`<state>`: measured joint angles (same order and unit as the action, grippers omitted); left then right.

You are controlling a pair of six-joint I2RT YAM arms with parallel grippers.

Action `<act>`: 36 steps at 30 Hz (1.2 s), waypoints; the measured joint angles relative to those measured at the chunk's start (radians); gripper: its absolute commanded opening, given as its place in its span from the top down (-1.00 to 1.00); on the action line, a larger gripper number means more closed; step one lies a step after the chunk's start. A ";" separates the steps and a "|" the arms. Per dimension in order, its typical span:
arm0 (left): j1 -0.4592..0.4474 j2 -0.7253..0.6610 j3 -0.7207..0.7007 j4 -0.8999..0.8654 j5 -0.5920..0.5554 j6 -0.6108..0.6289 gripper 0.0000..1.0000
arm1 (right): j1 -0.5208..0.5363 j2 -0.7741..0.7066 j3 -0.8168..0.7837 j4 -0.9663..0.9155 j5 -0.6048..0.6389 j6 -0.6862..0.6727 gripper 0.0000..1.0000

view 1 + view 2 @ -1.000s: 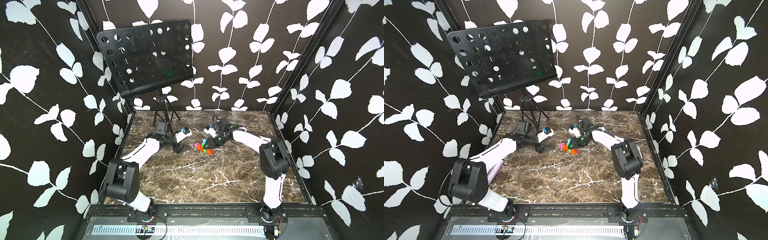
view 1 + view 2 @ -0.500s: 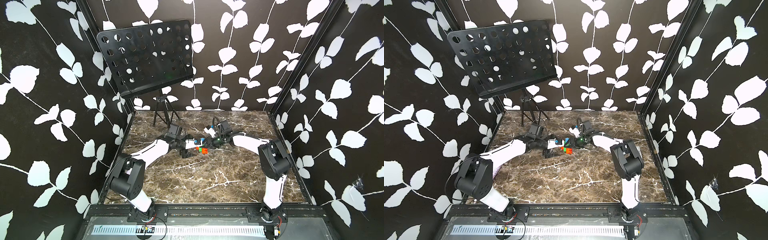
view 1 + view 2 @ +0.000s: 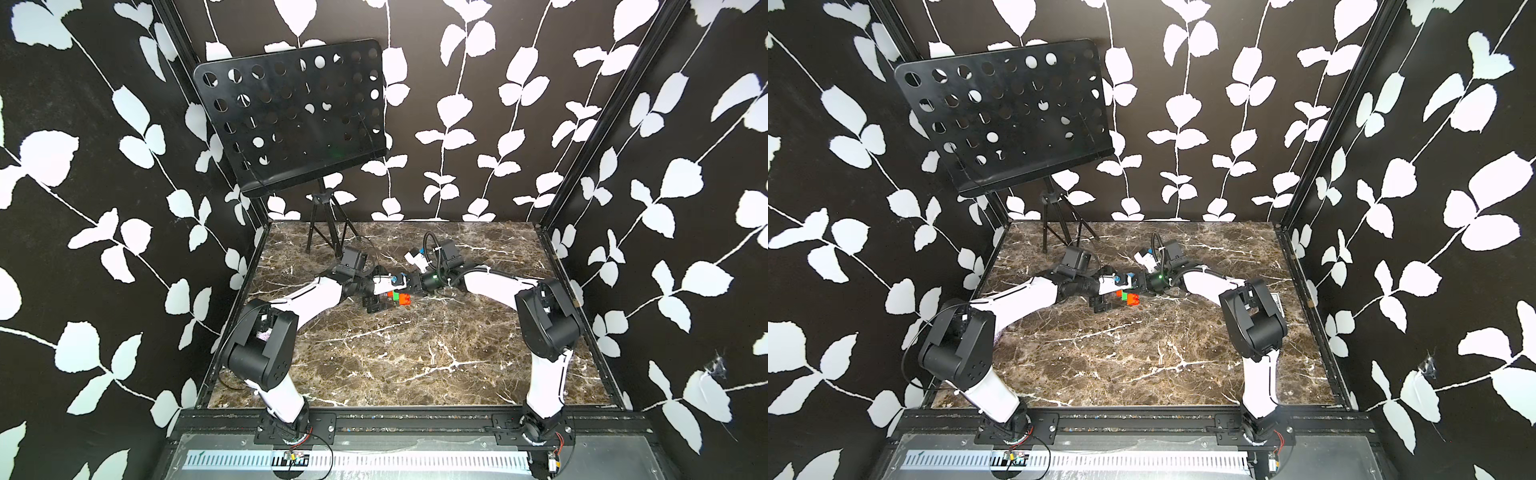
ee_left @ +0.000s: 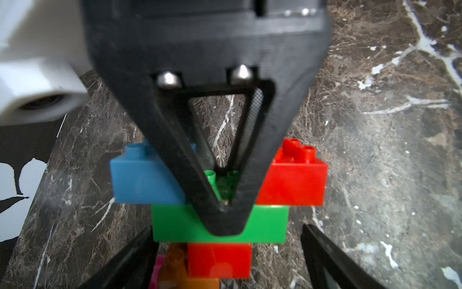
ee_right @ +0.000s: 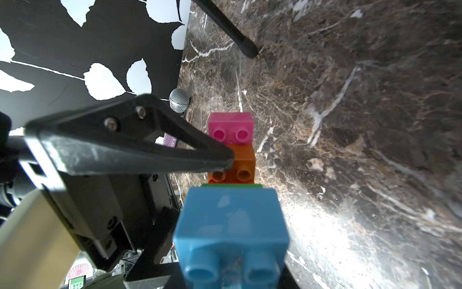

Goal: Assemble the letter y with lego
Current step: Place the lego brick at the center of the board.

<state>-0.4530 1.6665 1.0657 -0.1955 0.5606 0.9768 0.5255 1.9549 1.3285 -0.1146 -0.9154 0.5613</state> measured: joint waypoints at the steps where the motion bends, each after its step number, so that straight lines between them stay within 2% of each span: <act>1: 0.000 0.002 0.005 0.002 0.000 -0.002 -0.82 | 0.003 0.000 0.000 0.000 -0.003 0.000 0.70; 6: 0.000 0.004 0.022 0.004 0.001 -0.012 -0.77 | 0.009 0.000 0.000 0.001 -0.007 0.000 0.71; 13: -0.002 0.009 0.027 -0.014 0.012 -0.007 -0.46 | 0.009 0.000 0.000 0.009 -0.006 0.001 0.70; 18: -0.005 0.011 0.029 -0.024 0.027 0.001 -0.36 | 0.009 0.000 0.000 0.010 -0.008 0.005 0.70; 20: -0.004 0.014 0.032 -0.026 0.035 0.004 -0.25 | 0.009 0.000 0.000 0.010 -0.008 0.008 0.67; 22: -0.004 0.016 0.032 -0.028 0.037 0.008 -0.19 | 0.009 0.000 0.000 0.007 -0.008 0.009 0.59; 25: -0.004 0.017 0.034 -0.032 0.041 0.007 -0.16 | 0.009 0.000 0.000 0.002 -0.007 0.008 0.29; 27: -0.005 0.017 0.034 -0.034 0.042 0.003 -0.15 | 0.009 -0.002 0.000 -0.006 0.000 0.002 0.16; 36: -0.005 0.017 0.034 -0.039 0.054 -0.066 -0.14 | -0.002 -0.092 -0.002 -0.105 0.107 -0.046 0.02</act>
<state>-0.4576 1.6833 1.0992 -0.2344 0.6144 0.9112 0.5232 1.8633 1.3270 -0.2192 -0.8082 0.5152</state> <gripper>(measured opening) 0.656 0.487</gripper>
